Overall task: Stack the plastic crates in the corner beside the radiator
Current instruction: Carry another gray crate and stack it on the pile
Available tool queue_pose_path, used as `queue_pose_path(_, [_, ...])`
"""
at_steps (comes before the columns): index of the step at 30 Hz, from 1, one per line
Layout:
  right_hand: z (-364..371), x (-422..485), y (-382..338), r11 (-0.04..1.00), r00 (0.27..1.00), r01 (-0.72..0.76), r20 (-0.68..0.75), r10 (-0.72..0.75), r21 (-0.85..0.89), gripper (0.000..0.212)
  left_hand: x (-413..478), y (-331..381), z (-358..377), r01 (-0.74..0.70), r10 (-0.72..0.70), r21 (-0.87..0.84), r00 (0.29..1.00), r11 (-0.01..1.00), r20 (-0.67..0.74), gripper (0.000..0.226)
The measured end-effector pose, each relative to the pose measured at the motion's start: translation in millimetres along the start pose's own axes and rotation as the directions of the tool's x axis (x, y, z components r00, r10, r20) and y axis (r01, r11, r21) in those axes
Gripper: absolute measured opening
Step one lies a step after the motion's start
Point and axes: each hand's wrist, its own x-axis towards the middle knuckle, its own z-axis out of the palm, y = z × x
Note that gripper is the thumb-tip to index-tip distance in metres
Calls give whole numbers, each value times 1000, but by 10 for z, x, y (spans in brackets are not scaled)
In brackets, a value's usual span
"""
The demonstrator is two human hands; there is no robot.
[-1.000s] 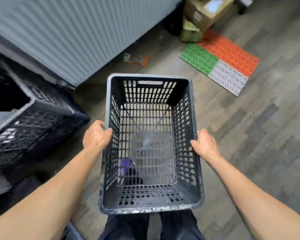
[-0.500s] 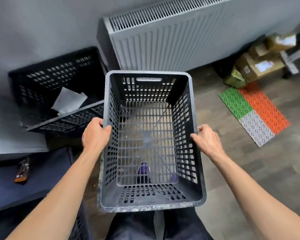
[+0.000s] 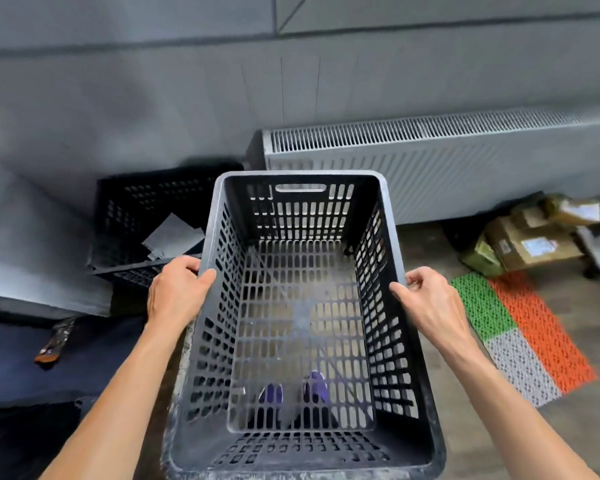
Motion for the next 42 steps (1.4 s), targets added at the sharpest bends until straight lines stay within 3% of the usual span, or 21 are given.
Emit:
queue_pose_path(8, [-207,316,-510,987,986,154,60,-157,41,18,-149,45,-472,110,-134,-169,982,980,-136,9])
queue_pose_path(16, [-43,568,-1336,936,930,349,112,-351,38,28,-117,-126,-1012,204,-263,-221,923,954,-283,11])
queue_pose_path(26, [561,605,-2635,875,853,483,226,-470,-6,26,270,-819,-1542,292,-413,-374,858,881,-304,35])
queue_pose_path(38, [1218,790,-3942,786,763,614,312,-567,-74,36,949,-1513,-1904,381,-497,-370,815,847,-299,42])
queue_pose_path(42, [1313,921,-4308,737,709,670,372,-599,-91,37,1102,-1601,-1875,419,-525,-352,797,837,-300,29])
